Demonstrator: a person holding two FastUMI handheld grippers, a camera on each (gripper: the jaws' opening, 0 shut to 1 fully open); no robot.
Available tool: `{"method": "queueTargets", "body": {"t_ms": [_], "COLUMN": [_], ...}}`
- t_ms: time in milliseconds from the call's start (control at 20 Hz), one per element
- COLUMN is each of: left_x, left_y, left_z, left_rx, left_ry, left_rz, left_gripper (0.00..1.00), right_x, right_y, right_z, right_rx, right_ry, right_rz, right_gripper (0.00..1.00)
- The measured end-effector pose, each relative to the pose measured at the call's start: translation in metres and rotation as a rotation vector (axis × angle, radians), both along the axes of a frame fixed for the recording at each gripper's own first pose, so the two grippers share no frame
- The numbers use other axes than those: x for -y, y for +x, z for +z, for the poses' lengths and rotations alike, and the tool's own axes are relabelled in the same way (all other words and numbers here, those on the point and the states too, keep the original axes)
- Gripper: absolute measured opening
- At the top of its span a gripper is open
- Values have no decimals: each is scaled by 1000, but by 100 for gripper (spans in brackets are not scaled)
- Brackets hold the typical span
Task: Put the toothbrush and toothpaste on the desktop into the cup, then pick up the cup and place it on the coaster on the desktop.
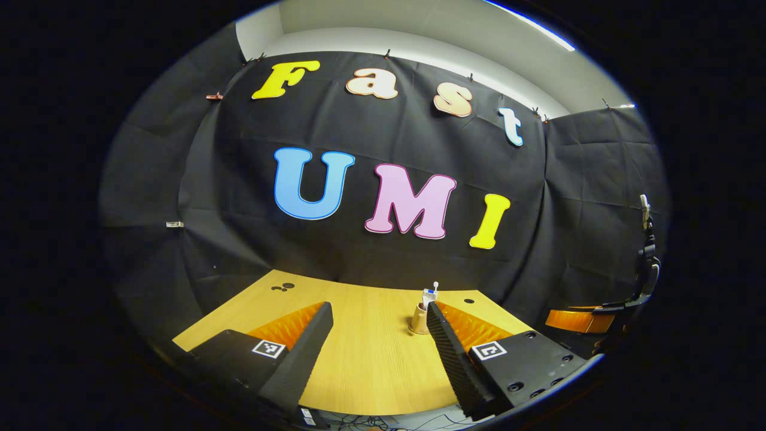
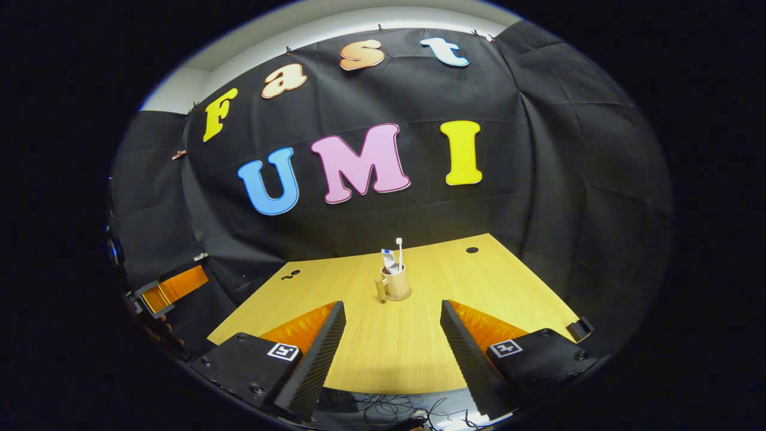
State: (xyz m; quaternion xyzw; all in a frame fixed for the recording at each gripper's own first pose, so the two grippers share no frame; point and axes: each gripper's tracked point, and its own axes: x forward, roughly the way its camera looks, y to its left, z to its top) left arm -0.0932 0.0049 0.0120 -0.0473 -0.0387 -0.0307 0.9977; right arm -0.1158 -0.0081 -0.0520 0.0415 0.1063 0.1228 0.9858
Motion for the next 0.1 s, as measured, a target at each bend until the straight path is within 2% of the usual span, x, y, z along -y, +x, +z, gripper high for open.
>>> {"method": "queueTargets", "body": {"t_ms": [100], "left_x": [-6], "left_y": [-6], "left_z": [-5], "left_rx": [-6], "left_ry": [10], "left_rz": [8], "left_gripper": [97], "right_x": [-11], "right_y": [-8], "right_z": [-5], "right_rx": [-8], "right_ry": [-13], "right_rz": [22], "right_gripper": [98]}}
